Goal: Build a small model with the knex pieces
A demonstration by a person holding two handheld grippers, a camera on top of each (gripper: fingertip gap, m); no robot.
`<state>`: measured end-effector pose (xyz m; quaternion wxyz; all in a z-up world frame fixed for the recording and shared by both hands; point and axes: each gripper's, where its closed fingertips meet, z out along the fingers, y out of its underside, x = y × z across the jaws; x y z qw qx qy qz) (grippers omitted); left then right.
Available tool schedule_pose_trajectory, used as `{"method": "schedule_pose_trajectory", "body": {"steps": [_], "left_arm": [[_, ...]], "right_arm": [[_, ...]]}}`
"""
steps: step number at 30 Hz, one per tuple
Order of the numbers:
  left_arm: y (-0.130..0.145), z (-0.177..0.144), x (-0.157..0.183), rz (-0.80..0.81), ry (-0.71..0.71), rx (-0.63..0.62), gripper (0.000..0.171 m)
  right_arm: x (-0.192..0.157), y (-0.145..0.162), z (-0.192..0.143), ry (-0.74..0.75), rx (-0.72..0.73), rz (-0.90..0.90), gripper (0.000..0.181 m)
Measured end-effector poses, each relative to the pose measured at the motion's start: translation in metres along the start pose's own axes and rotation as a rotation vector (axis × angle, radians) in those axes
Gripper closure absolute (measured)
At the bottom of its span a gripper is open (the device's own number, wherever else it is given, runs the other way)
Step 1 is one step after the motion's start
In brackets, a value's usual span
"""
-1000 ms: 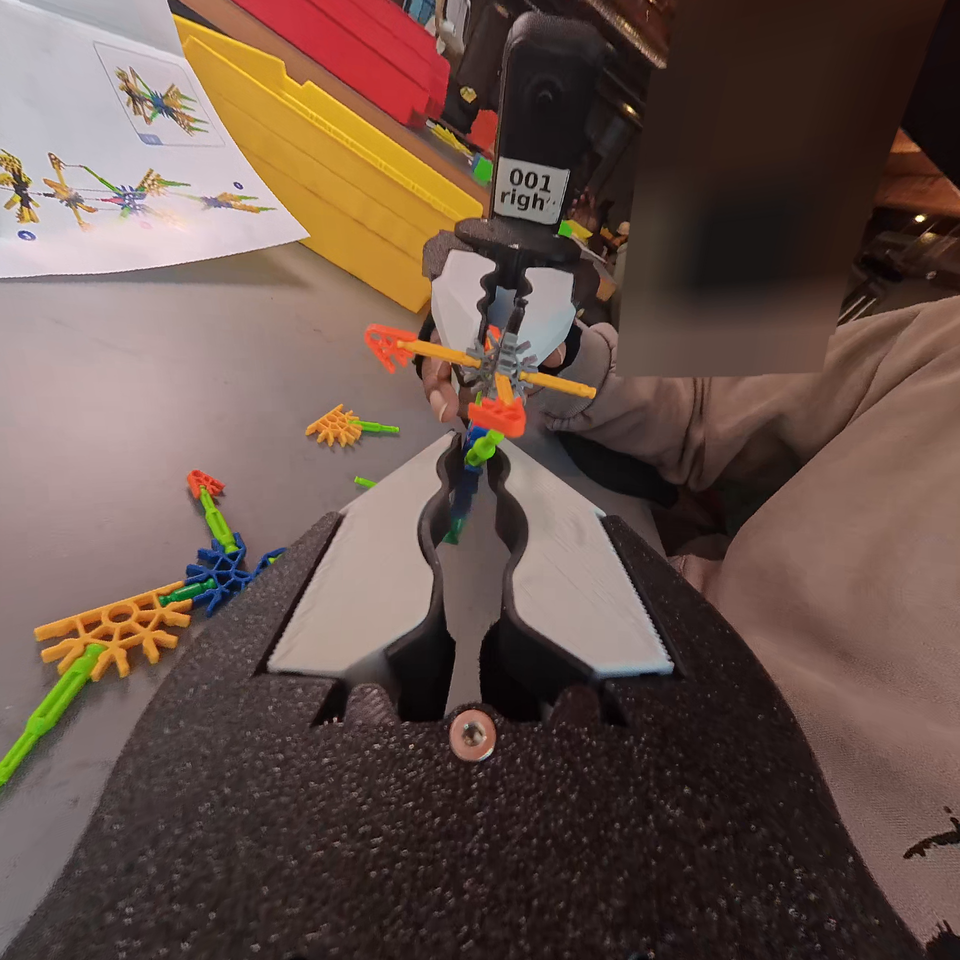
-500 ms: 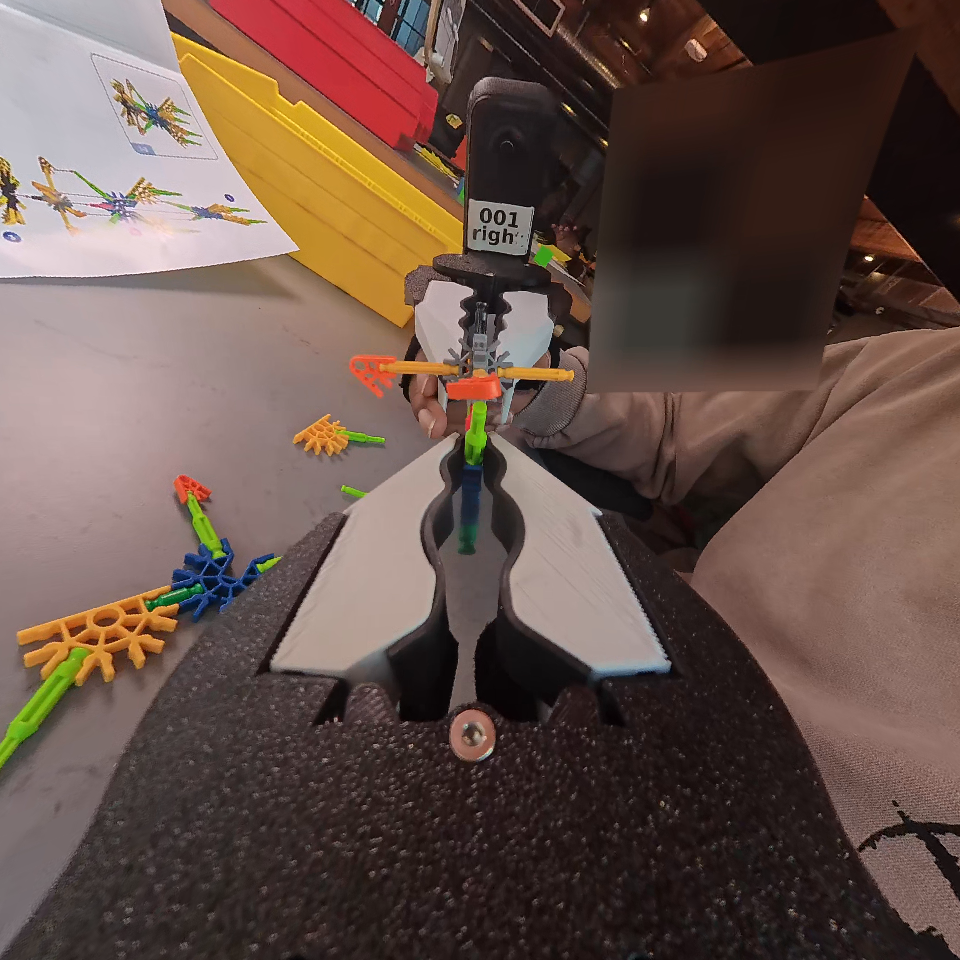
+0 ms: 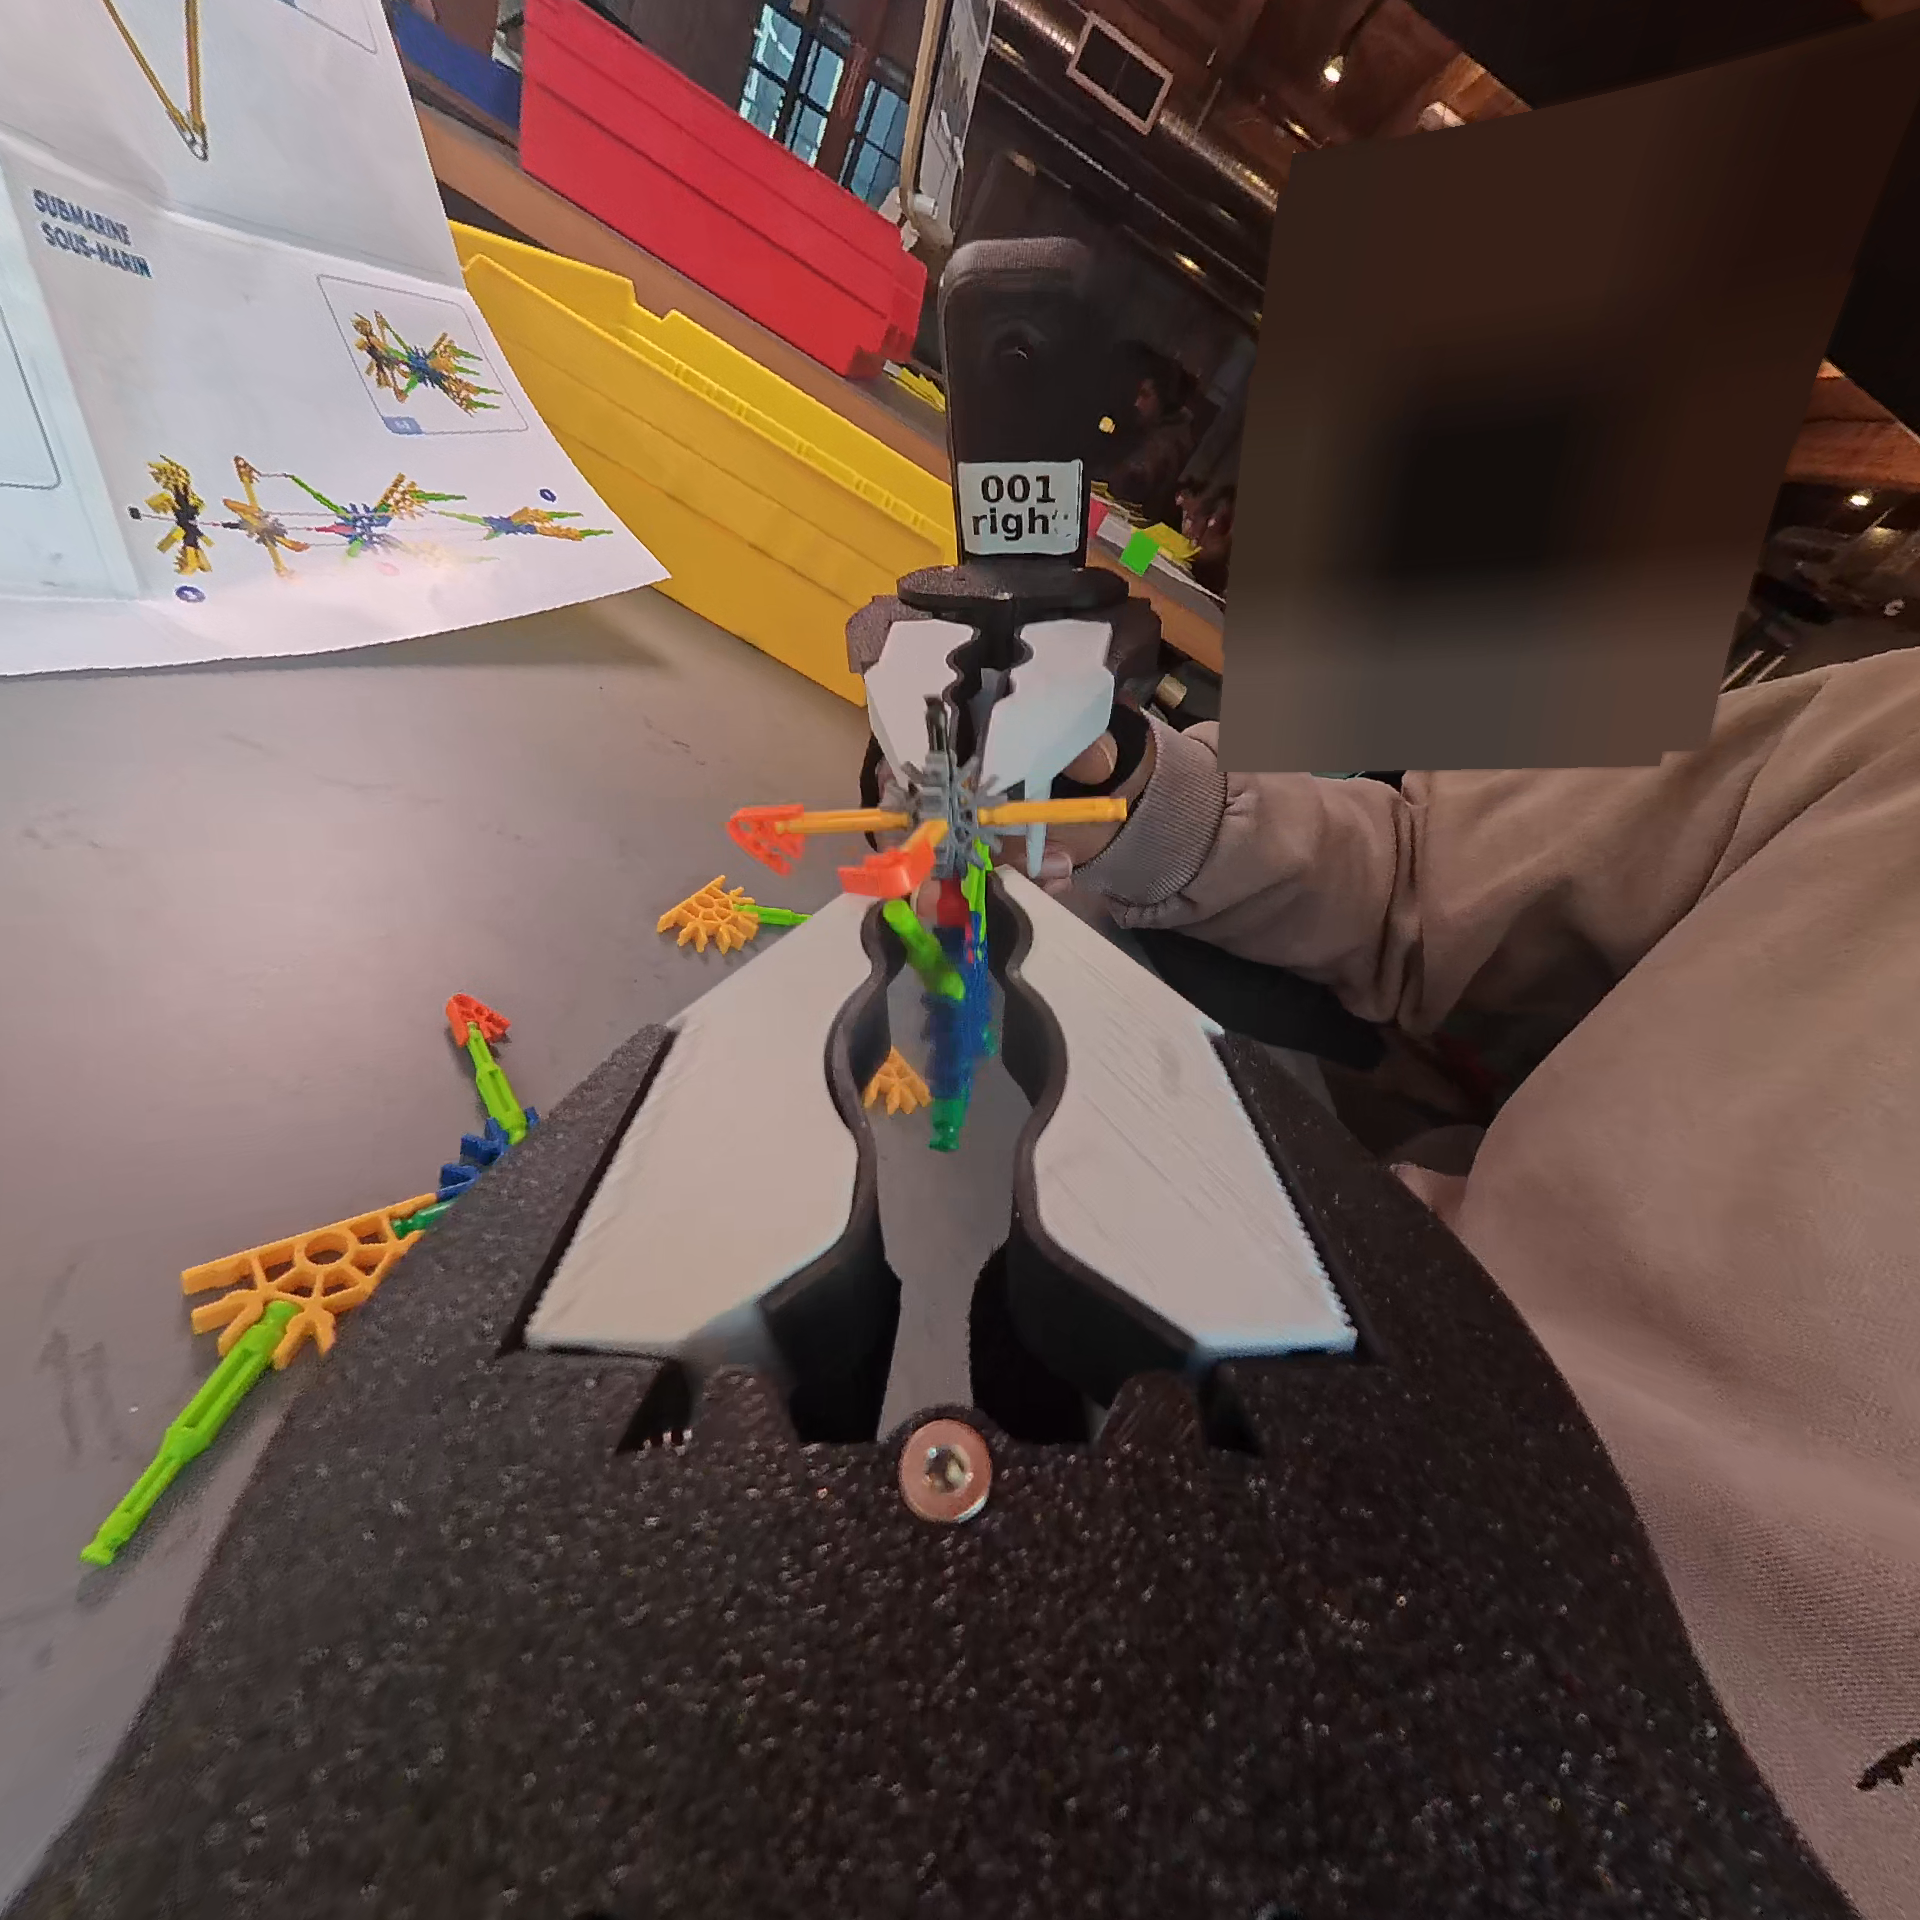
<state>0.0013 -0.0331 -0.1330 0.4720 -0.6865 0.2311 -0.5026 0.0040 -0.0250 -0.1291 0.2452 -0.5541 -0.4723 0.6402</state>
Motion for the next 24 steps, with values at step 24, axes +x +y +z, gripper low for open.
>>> {"method": "schedule_pose_trajectory", "body": {"steps": [24], "left_arm": [[0.021, 0.002, -0.034, 0.255, -0.402, -0.212, 0.162]], "right_arm": [[0.033, 0.023, 0.000, 0.186, -0.108, 0.146, 0.178]]}}
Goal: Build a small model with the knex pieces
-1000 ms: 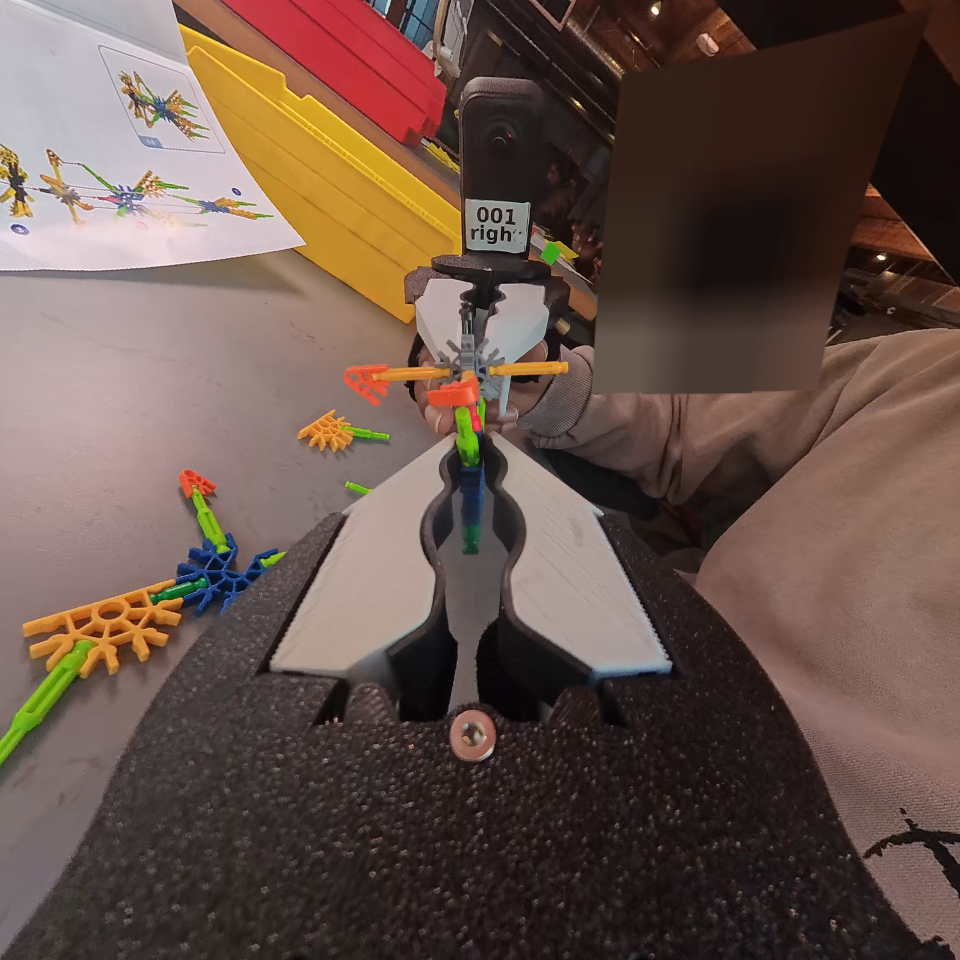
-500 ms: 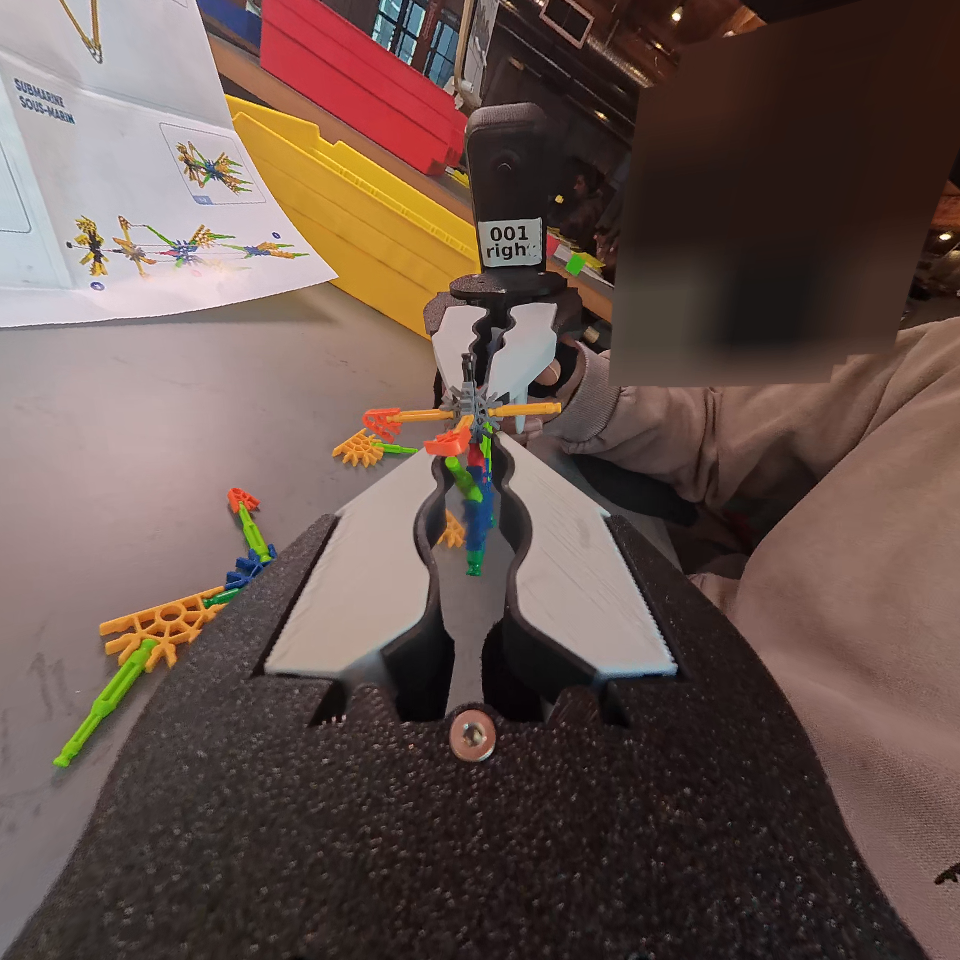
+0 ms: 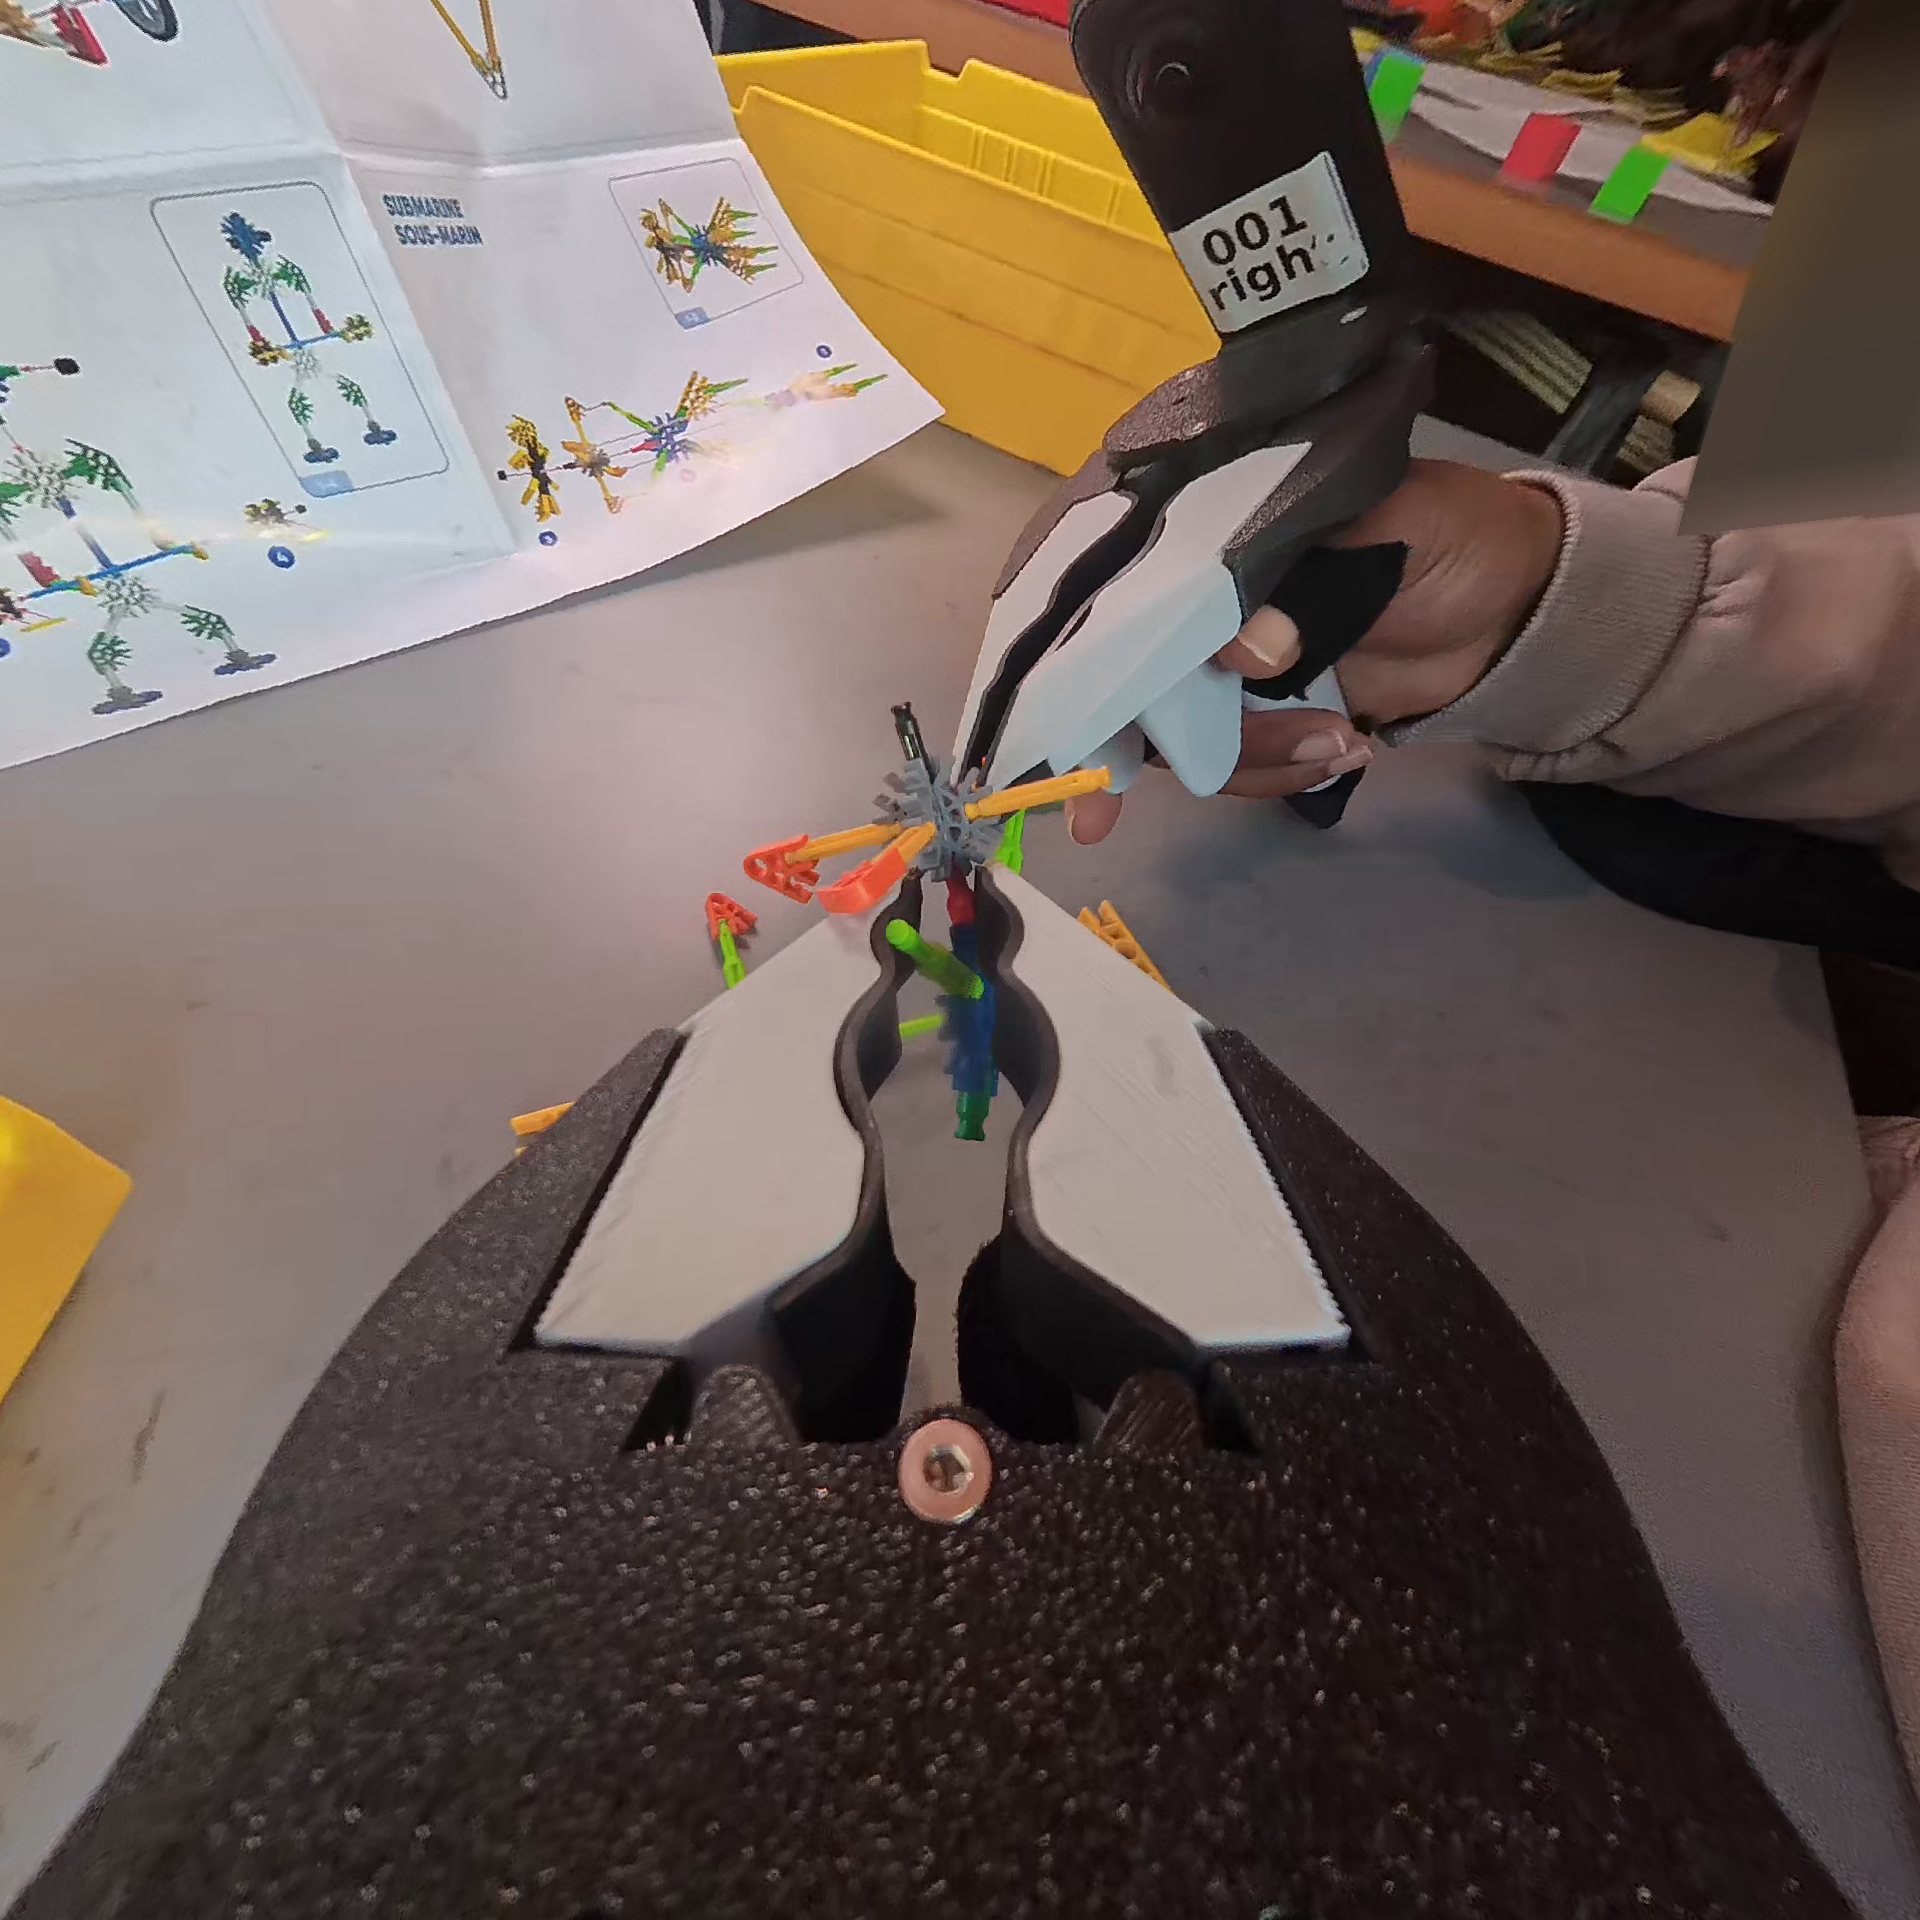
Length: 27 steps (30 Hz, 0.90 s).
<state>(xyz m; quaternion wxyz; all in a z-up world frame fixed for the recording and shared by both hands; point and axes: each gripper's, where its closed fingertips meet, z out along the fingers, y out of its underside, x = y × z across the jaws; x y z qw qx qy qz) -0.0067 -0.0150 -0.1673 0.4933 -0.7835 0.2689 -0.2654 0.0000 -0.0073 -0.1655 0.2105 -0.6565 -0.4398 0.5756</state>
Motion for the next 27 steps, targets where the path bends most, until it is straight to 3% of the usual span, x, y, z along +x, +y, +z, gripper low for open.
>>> {"method": "schedule_pose_trajectory", "body": {"steps": [2, 4, 8, 12, 21, 27], "left_arm": [[0.002, 0.001, -0.001, 0.001, -0.017, -0.019, 0.162], [0.000, 0.000, 0.001, -0.106, 0.042, 0.000, 0.162], [-0.005, -0.005, 0.009, -0.388, 0.255, 0.061, 0.162], [-0.009, -0.008, 0.008, -0.470, 0.324, 0.101, 0.162], [-0.015, -0.014, 0.005, -0.517, 0.365, 0.147, 0.163], [-0.025, -0.019, 0.010, -0.600, 0.468, 0.210, 0.166]], "right_arm": [[0.003, 0.003, 0.001, 0.013, -0.014, 0.004, 0.178], [0.000, 0.001, 0.000, -0.021, -0.002, 0.051, 0.178], [-0.010, -0.003, -0.002, -0.217, 0.047, 0.273, 0.178], [-0.016, -0.011, -0.007, -0.364, 0.112, 0.412, 0.172], [-0.012, -0.010, -0.013, -0.310, 0.101, 0.306, 0.179], [-0.023, -0.009, -0.013, -0.279, 0.065, 0.113, 0.177]]}}
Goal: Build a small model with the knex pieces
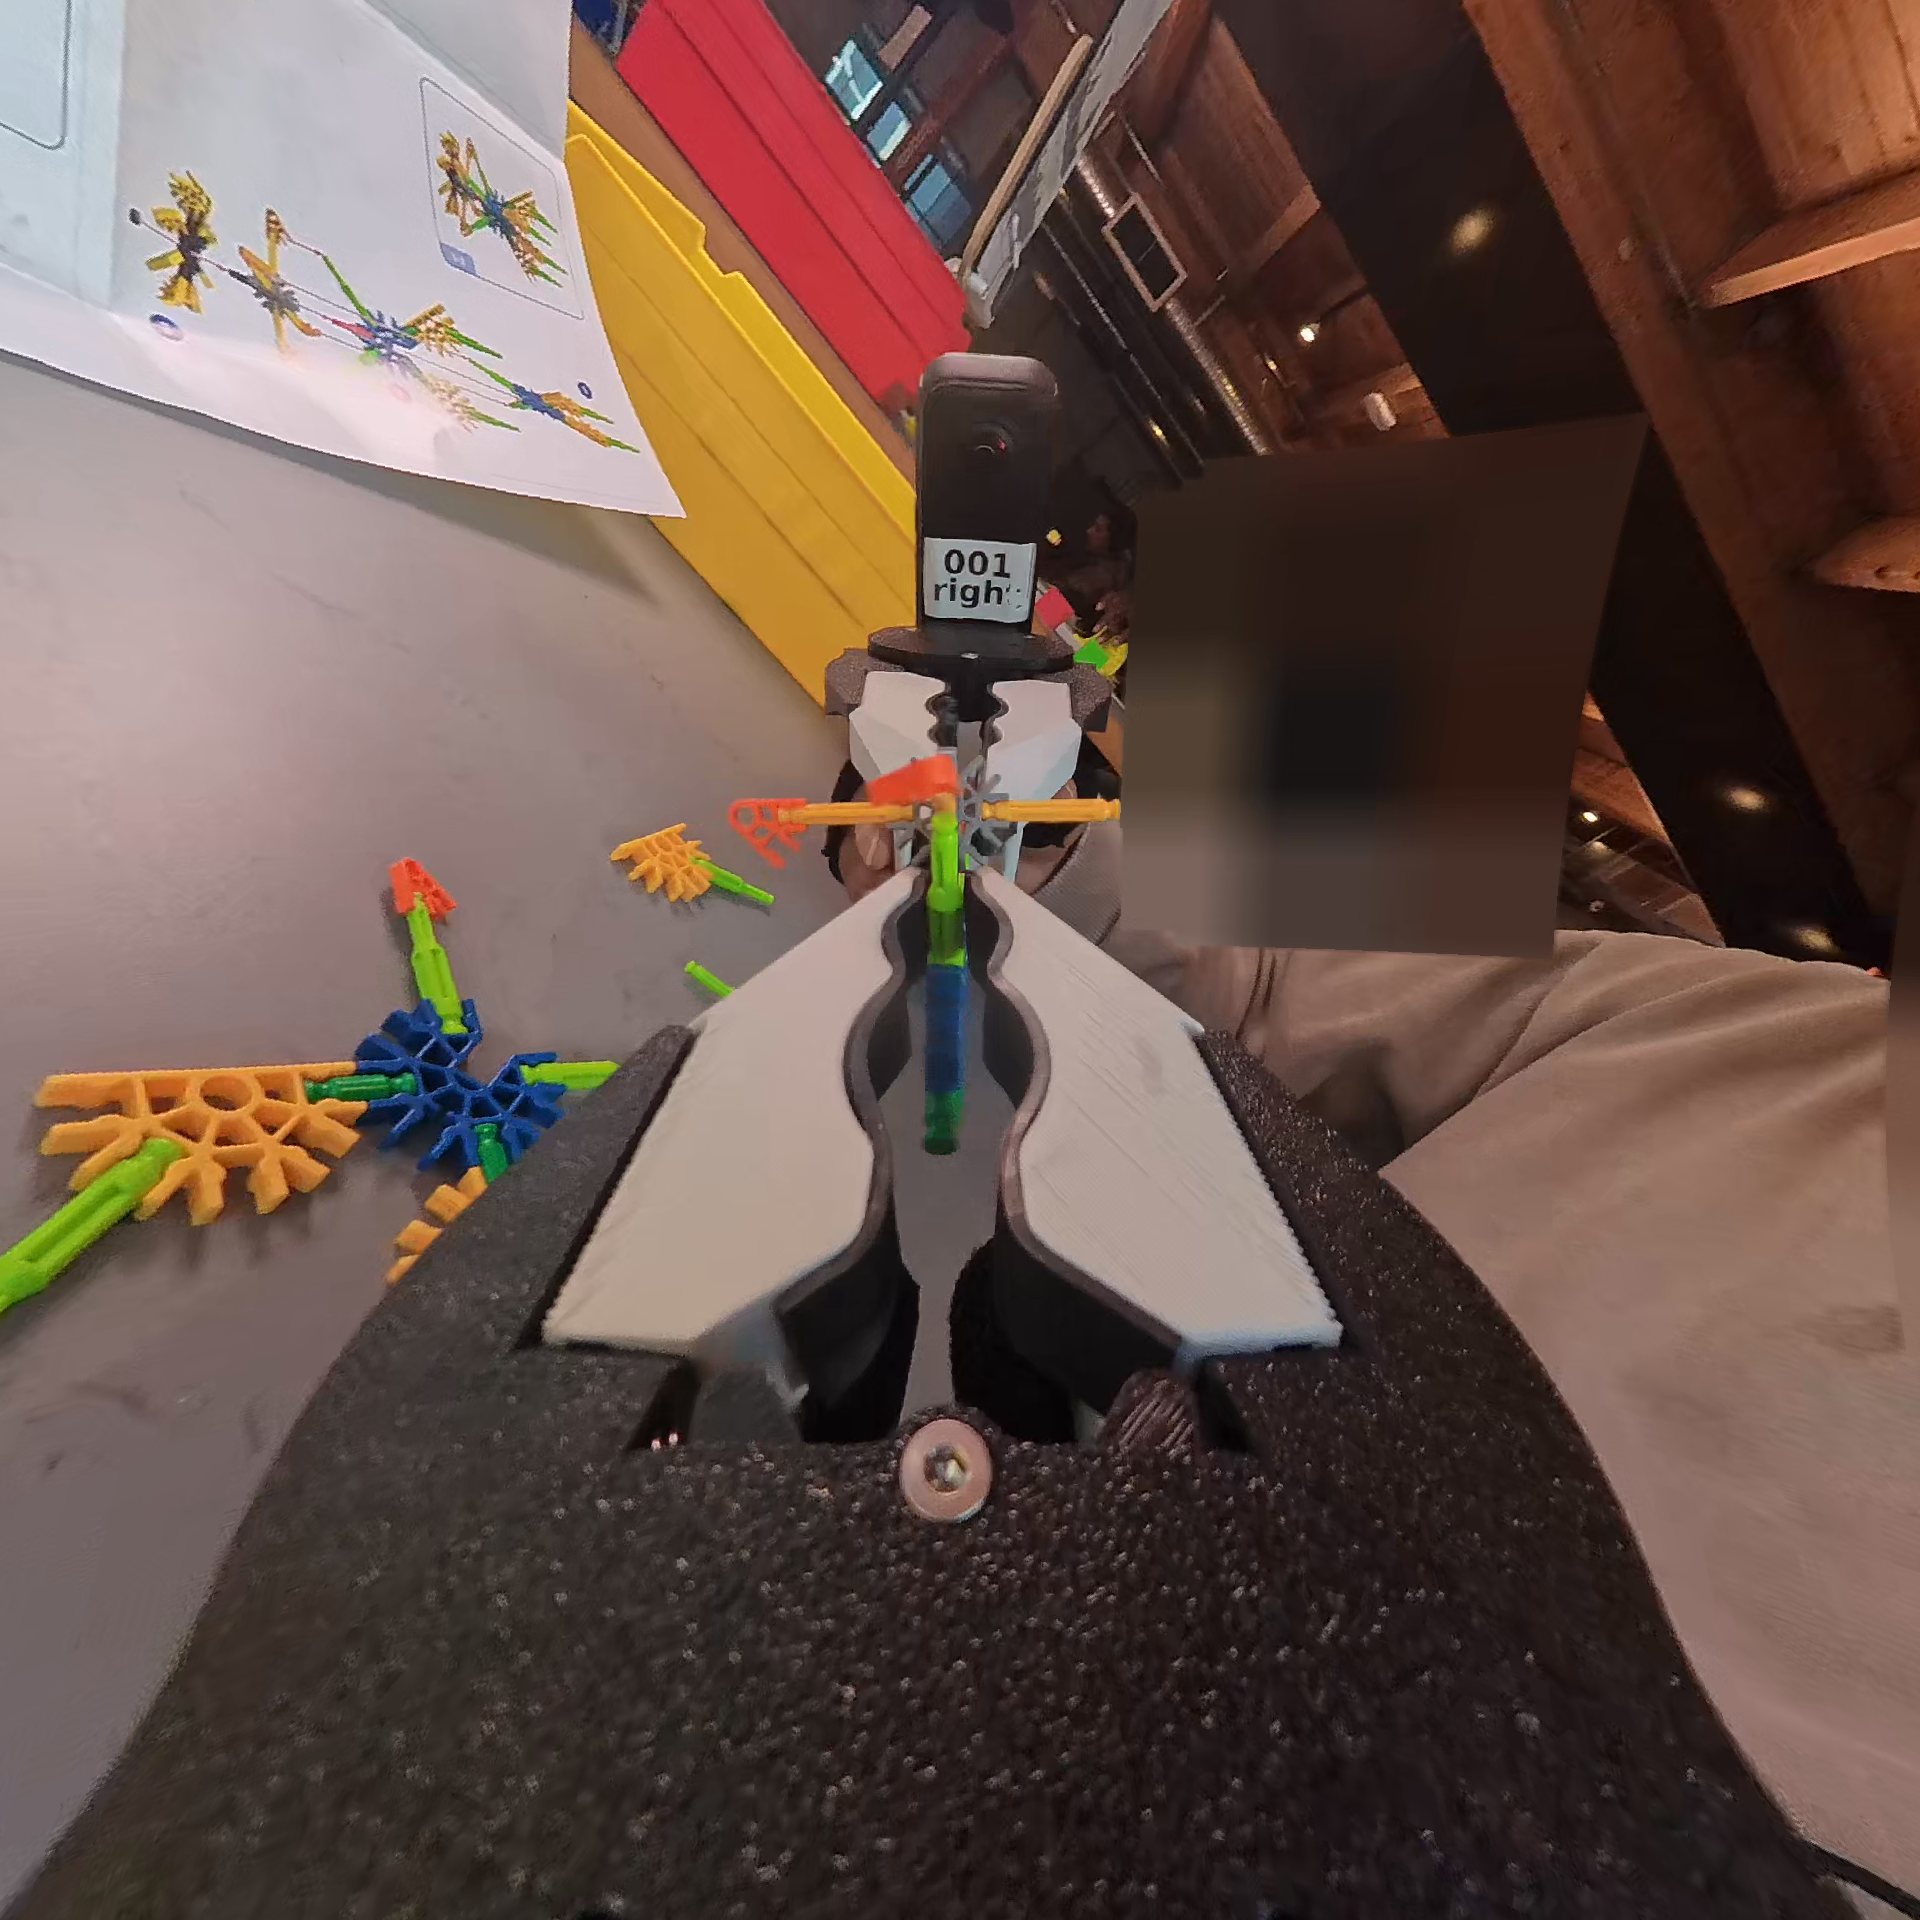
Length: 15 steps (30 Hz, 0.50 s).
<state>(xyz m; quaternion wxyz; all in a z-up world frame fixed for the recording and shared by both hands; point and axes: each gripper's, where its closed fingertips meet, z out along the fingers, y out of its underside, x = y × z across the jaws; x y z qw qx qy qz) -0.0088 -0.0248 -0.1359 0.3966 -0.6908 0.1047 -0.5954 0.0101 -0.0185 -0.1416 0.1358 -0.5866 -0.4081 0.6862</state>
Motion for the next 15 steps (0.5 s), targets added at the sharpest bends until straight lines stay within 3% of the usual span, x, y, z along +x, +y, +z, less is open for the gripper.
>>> {"method": "schedule_pose_trajectory", "body": {"steps": [7, 11, 15], "left_arm": [[0.000, 0.001, 0.020, -0.010, 0.126, -0.005, 0.166], [0.013, 0.008, 0.025, 0.043, 0.137, -0.076, 0.149], [0.022, 0.012, 0.031, 0.100, 0.143, -0.120, 0.166]], "right_arm": [[-0.018, -0.009, -0.001, -0.099, 0.053, -0.029, 0.179], [-0.018, -0.010, 0.000, -0.095, 0.068, -0.030, 0.179], [-0.028, -0.011, 0.004, -0.147, 0.078, -0.015, 0.180]]}}
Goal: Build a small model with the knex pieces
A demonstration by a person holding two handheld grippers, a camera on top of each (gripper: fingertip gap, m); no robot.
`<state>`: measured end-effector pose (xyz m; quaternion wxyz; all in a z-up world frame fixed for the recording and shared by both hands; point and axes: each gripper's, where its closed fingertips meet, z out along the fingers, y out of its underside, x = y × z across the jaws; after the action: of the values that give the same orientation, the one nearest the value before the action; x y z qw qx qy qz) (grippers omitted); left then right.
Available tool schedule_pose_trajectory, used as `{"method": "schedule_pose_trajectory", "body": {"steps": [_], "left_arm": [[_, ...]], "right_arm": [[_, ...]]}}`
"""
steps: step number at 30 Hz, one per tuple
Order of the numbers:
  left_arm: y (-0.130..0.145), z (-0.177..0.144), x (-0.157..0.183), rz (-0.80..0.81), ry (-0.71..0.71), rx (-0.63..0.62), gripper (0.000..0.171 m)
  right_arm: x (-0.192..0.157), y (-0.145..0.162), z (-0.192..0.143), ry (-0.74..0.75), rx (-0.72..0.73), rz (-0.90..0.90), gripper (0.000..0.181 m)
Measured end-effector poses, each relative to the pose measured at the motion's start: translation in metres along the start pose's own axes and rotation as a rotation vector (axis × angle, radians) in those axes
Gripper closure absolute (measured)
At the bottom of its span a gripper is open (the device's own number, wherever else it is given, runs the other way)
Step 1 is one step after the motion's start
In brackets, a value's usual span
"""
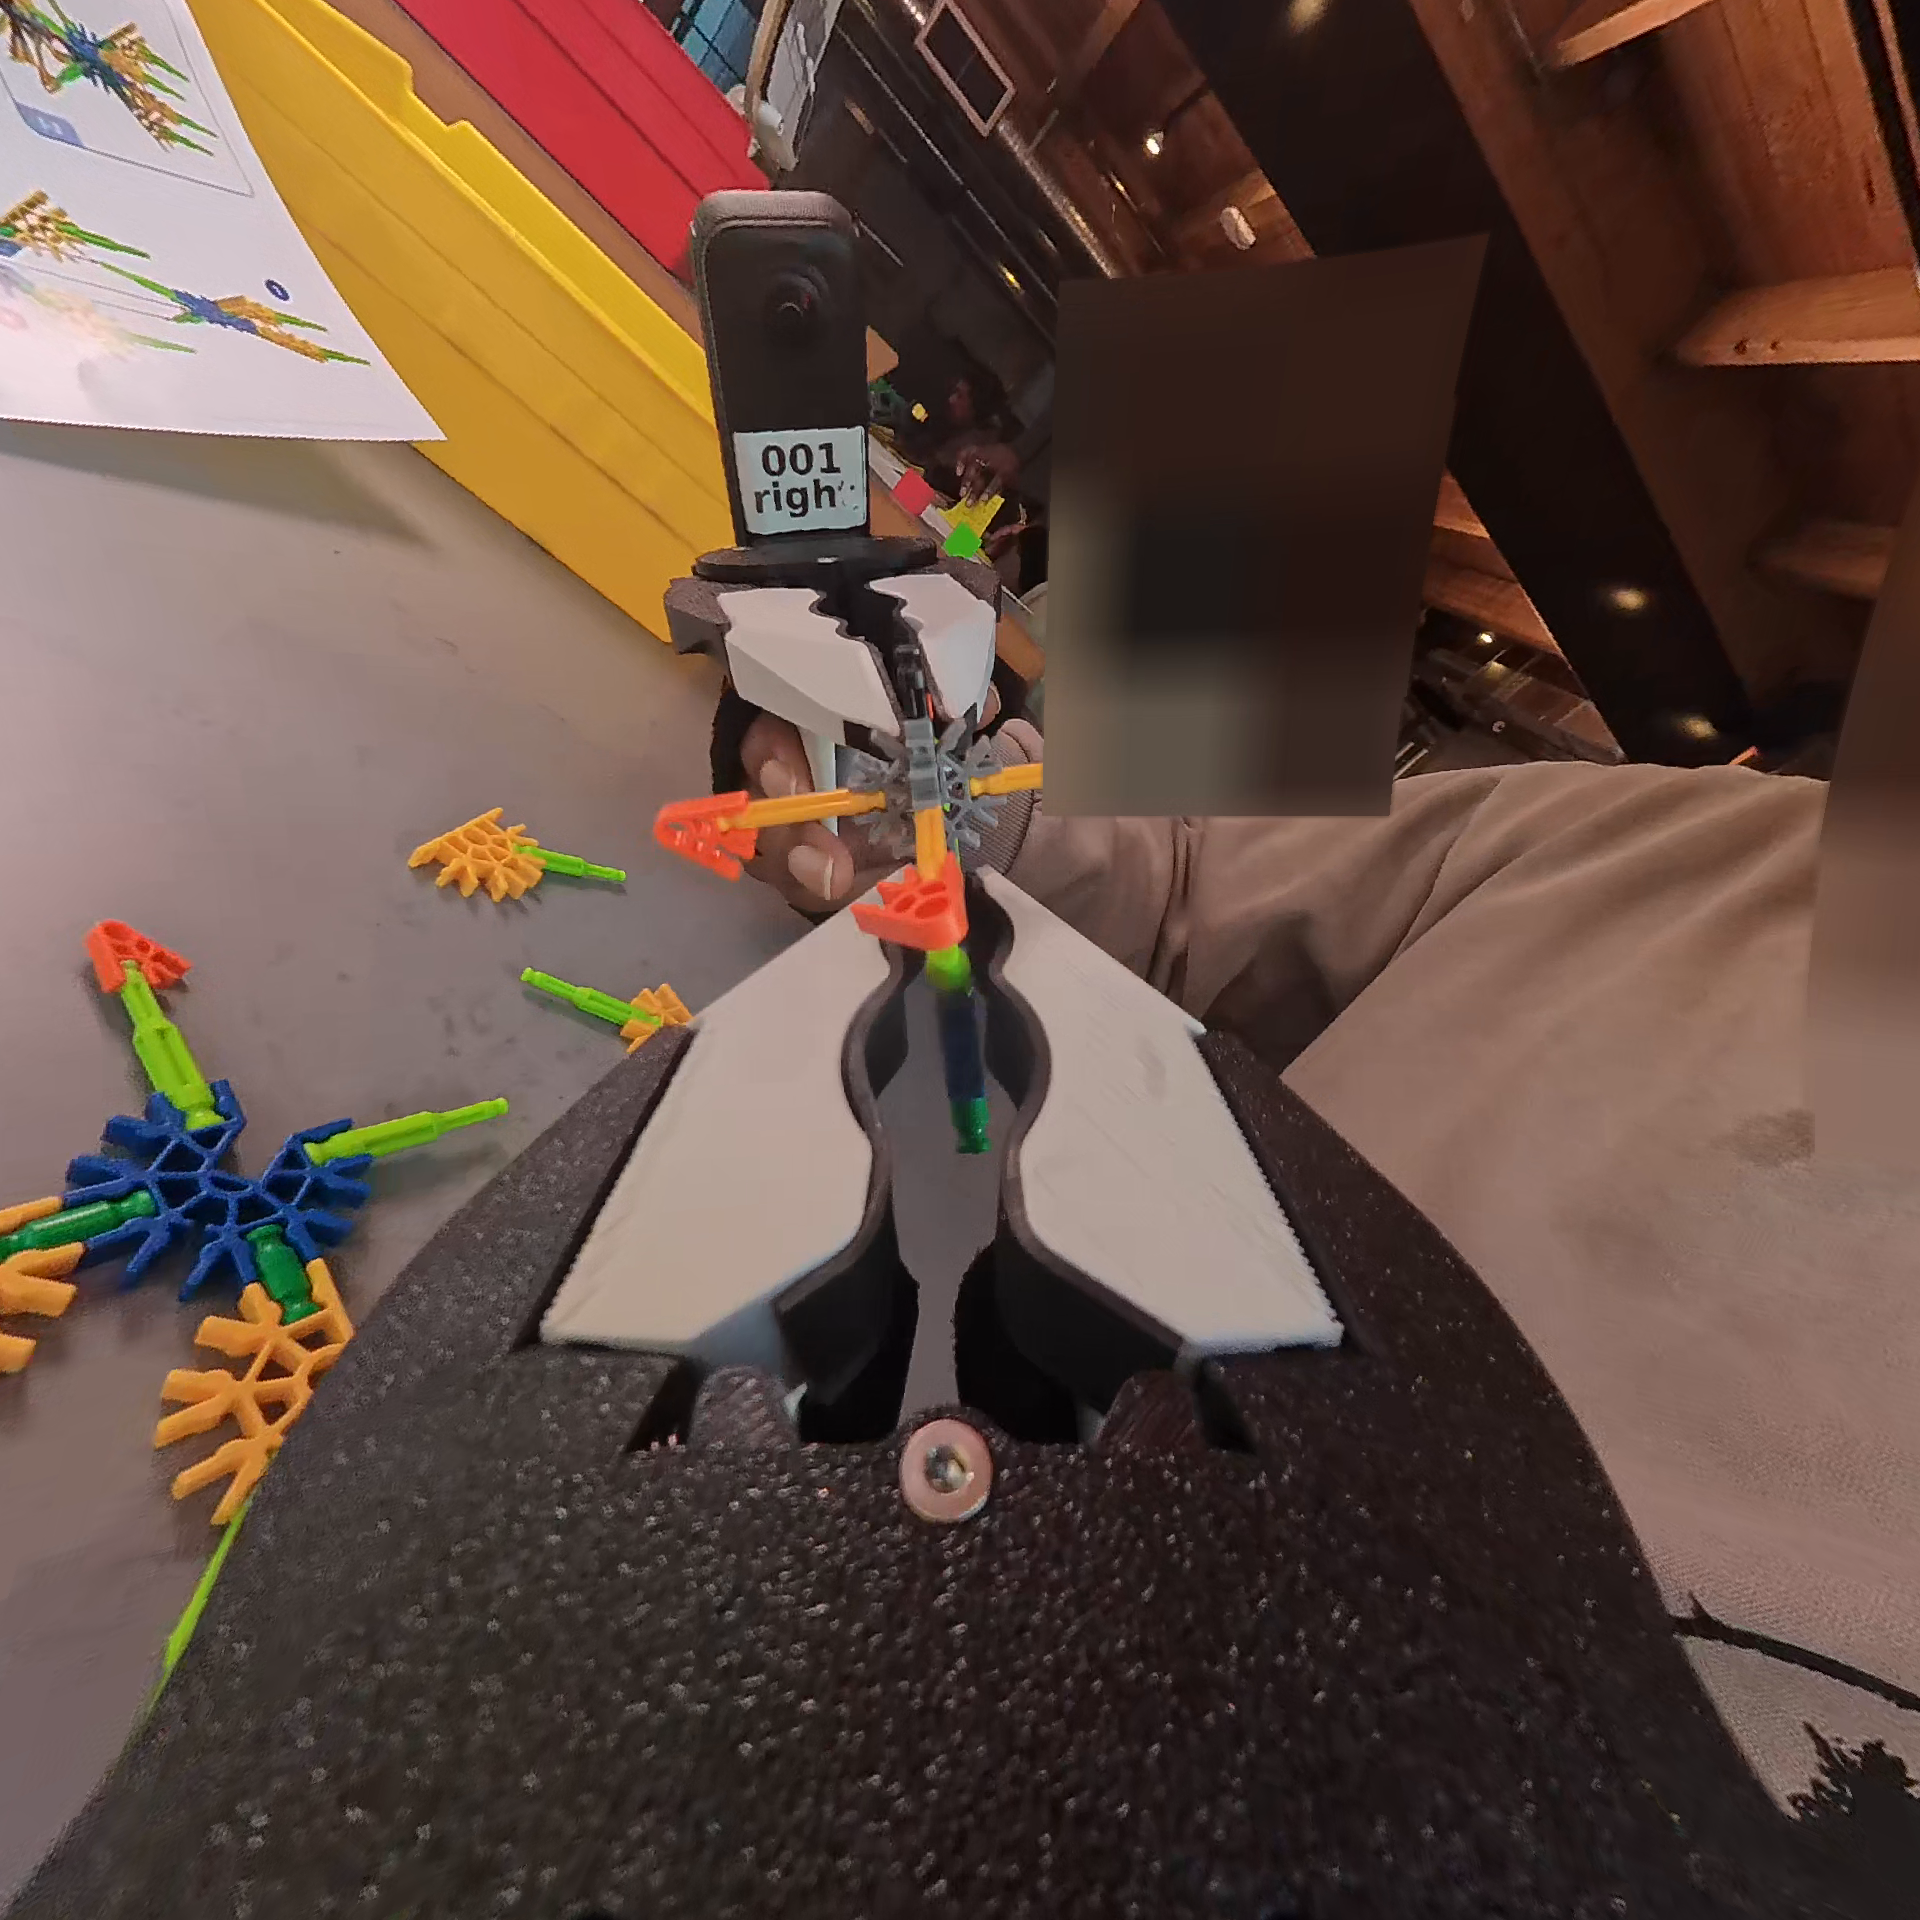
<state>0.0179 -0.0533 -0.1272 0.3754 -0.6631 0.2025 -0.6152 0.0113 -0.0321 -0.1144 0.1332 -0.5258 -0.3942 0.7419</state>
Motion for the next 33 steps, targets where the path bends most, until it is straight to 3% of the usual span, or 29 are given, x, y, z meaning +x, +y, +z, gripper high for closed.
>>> {"method": "schedule_pose_trajectory", "body": {"steps": [7, 9, 12, 19, 22, 28, 33], "left_arm": [[0.013, 0.004, 0.033, -0.008, 0.198, -0.089, 0.166], [0.018, 0.006, 0.049, 0.015, 0.277, -0.113, 0.167], [0.027, 0.012, 0.062, 0.065, 0.297, -0.165, 0.167], [0.026, 0.007, 0.043, 0.028, 0.225, -0.173, 0.166], [0.034, 0.010, 0.038, 0.034, 0.206, -0.208, 0.166], [0.036, 0.012, 0.037, 0.048, 0.195, -0.209, 0.166], [0.036, 0.012, 0.035, 0.055, 0.188, -0.209, 0.166]], "right_arm": [[-0.033, 0.014, 0.001, -0.205, -0.085, 0.006, 0.179], [-0.029, 0.015, 0.003, -0.166, -0.101, -0.025, 0.181], [-0.045, 0.025, 0.002, -0.260, -0.146, -0.042, 0.181], [-0.029, 0.025, 0.002, -0.080, -0.200, -0.235, 0.176], [-0.034, 0.023, 0.002, -0.102, -0.181, -0.208, 0.164], [-0.027, 0.030, 0.009, -0.054, -0.211, -0.235, 0.179], [-0.025, 0.031, 0.008, -0.025, -0.228, -0.271, 0.174]]}}
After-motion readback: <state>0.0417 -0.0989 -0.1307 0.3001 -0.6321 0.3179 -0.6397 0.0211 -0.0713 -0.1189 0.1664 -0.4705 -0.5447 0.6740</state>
